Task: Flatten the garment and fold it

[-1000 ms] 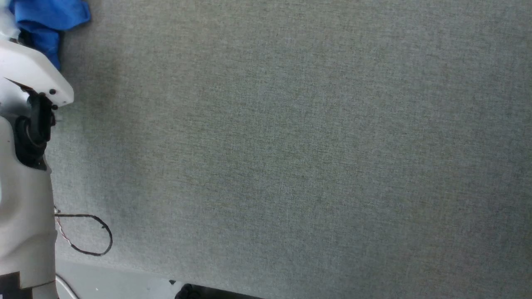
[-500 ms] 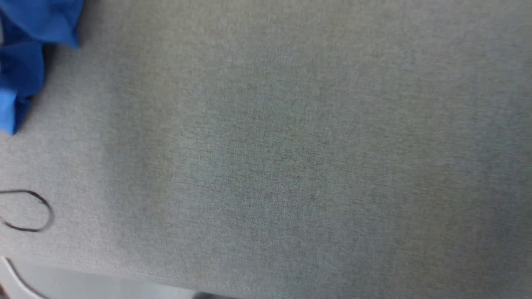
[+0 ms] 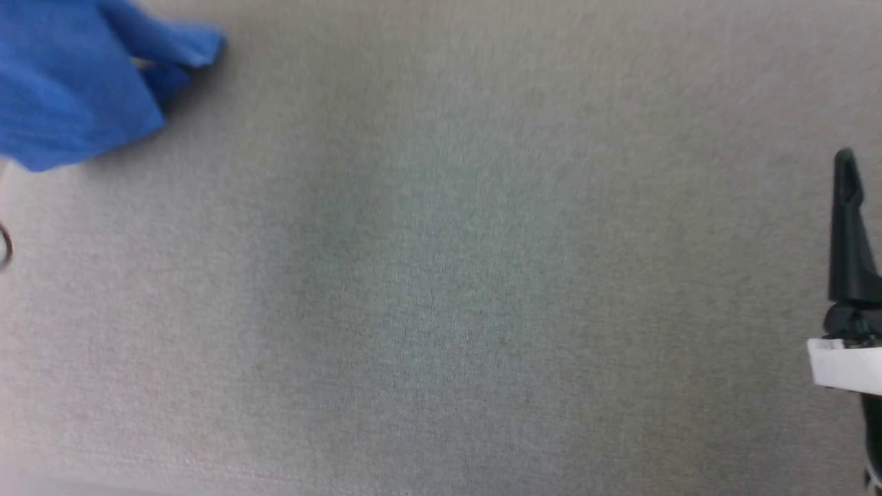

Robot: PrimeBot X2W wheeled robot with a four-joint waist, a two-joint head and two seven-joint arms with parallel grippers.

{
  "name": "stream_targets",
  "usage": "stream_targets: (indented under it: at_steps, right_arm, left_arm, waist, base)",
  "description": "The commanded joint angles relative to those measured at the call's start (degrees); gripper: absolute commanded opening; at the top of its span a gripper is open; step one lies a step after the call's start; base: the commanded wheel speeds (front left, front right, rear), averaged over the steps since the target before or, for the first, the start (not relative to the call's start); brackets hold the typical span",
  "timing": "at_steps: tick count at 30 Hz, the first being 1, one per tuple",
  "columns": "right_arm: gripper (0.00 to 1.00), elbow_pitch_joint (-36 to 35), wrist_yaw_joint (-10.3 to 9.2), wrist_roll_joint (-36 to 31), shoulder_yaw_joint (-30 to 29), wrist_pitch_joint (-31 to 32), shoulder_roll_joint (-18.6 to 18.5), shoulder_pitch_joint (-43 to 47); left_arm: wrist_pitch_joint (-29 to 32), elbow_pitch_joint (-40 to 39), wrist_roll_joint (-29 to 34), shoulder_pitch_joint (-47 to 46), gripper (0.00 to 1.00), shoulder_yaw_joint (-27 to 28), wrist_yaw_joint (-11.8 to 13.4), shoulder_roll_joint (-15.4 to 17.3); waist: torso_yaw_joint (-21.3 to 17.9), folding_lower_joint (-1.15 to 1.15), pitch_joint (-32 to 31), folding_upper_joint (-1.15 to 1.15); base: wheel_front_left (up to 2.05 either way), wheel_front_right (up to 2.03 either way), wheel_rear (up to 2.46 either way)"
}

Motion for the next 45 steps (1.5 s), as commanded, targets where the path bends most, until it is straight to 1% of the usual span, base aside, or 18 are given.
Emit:
stream_targets:
  at_steps: [1, 4, 6, 10, 14, 19, 21, 22, 24, 27, 31, 33, 35, 38, 41, 42, 44, 45]
  right_arm:
    - [1.00, 0.61, -0.12, -0.71, 0.09, -0.47, 0.88, 0.63]
    - [1.00, 1.29, -0.12, -1.43, 0.17, -0.87, 2.35, 0.99]
    - [1.00, 1.66, -0.12, -1.89, 0.22, -1.07, 3.17, 1.27]
    - [1.00, 2.63, -0.12, -2.36, 0.53, -1.55, 4.40, 1.74]
    - [1.00, 3.59, -0.12, -2.39, 0.89, -2.25, 5.30, 1.90]
    - [1.00, 5.17, -0.12, -2.26, 0.71, -3.38, 5.87, 1.39]
    - [1.00, 5.76, -0.12, -2.16, 0.47, -3.80, 5.98, 1.19]
    - [1.00, 5.76, -0.12, -2.16, 0.47, -3.80, 5.98, 1.19]
    - [1.00, 6.18, -0.12, -2.05, -0.14, -4.20, 6.06, 1.07]
    - [1.00, 6.49, -0.12, -1.33, -1.87, -4.69, 6.11, 0.96]
    - [1.00, 6.77, -0.12, -0.98, -4.73, -5.06, 6.13, 1.04]
    - [1.00, 6.63, -0.12, -0.81, -5.58, -5.01, 6.13, 1.11]
    - [1.00, 6.36, -0.12, -0.63, -6.20, -4.98, 6.14, 1.16]
    - [1.00, 5.97, -0.12, -0.34, -6.69, -4.86, 6.14, 1.14]
    - [1.00, 6.01, -0.12, -0.01, -6.48, -4.88, 6.14, 0.80]
    - [1.00, 6.05, -0.12, 0.16, -6.27, -4.92, 6.14, 0.60]
    - [1.00, 6.12, -0.12, 0.49, -5.64, -5.05, 6.14, 0.05]
    - [1.00, 6.19, -0.12, 0.63, -5.32, -5.11, 6.14, -0.25]
  left_arm:
    - [0.09, 0.30, -0.24, -3.19, 0.00, -0.97, -0.57, -0.41]
    - [0.26, 1.63, -0.41, -8.85, 0.00, -2.98, -1.03, -2.10]
    - [-0.15, 2.75, -0.55, -12.84, 0.00, -4.41, -0.91, -4.18]
    - [-1.08, 5.94, -1.34, -20.75, 0.00, -7.13, -0.43, -9.51]
    - [-2.23, 10.03, -2.52, -27.58, 0.00, -9.73, -0.12, -15.63]
    - [-4.03, 15.13, -4.81, -33.19, 0.00, -12.33, -0.47, -23.30]
    - [-4.39, 17.41, -6.17, -34.31, 0.00, -12.93, -0.72, -25.84]
    - [-4.39, 17.41, -6.17, -34.31, 0.00, -12.93, -0.72, -25.84]
    - [-4.78, 19.50, -7.72, -34.62, 0.00, -13.70, -1.13, -27.59]
    - [-4.98, 21.60, -10.43, -33.66, 0.00, -15.71, -1.91, -29.15]
    - [-5.65, 21.99, -14.77, -28.86, 0.00, -20.57, -3.34, -29.79]
    - [-6.27, 21.32, -17.81, -25.41, 0.00, -23.93, -3.42, -29.83]
    - [-7.27, 20.48, -20.81, -21.24, 0.00, -27.18, -2.79, -29.84]
    - [-9.50, 18.91, -25.50, -14.04, 0.00, -31.66, -0.97, -29.85]
    - [-13.08, 17.72, -29.12, -6.34, 0.00, -35.88, 1.09, -29.85]
    - [-14.31, 17.86, -28.99, -4.06, 0.00, -37.73, 1.39, -29.86]
    - [-17.29, 19.01, -29.64, 0.38, 0.00, -39.67, 2.65, -29.86]
    - [-18.43, 20.14, -28.53, 1.89, 0.00, -41.36, 2.81, -29.86]
  waist:
    - [-1.41, 0.01, -5.90, 0.00]
    - [-1.91, 0.01, -7.60, 0.00]
    - [-2.18, 0.01, -8.59, 0.00]
    - [-2.82, 0.01, -9.85, 0.00]
    - [-3.96, 0.01, -10.70, 0.00]
    - [-6.20, 0.01, -11.76, 0.00]
    - [-7.33, 0.01, -12.25, 0.00]
    - [-7.33, 0.01, -12.25, 0.00]
    - [-8.52, 0.01, -12.76, 0.00]
    - [-10.35, 0.01, -13.08, 0.00]
    - [-12.47, 0.01, -13.36, 0.00]
    - [-13.55, 0.01, -13.10, 0.00]
    - [-14.53, 0.01, -12.70, 0.00]
    - [-15.60, 0.01, -11.59, 0.00]
    - [-16.54, 0.01, -10.11, 0.00]
    - [-16.83, 0.01, -9.53, 0.00]
    - [-17.47, 0.01, -8.27, 0.00]
    - [-17.69, 0.01, -7.68, 0.00]
  base:
    - [0.00, 0.00, 0.00]
    - [0.00, 0.00, 0.00]
    - [0.00, 0.00, 0.00]
    - [0.00, 0.00, 0.00]
    - [0.00, 0.00, 0.00]
    - [0.00, 0.00, 0.00]
    - [0.00, 0.00, 0.00]
    - [0.00, 0.00, 0.00]
    - [0.00, 0.00, 0.00]
    - [0.00, 0.00, 0.00]
    - [0.00, 0.00, 0.00]
    - [0.00, 0.00, 0.00]
    - [0.00, 0.00, 0.00]
    - [0.00, 0.00, 0.00]
    - [0.00, 0.00, 0.00]
    - [0.00, 0.00, 0.00]
    - [0.00, 0.00, 0.00]
    - [0.00, 0.00, 0.00]
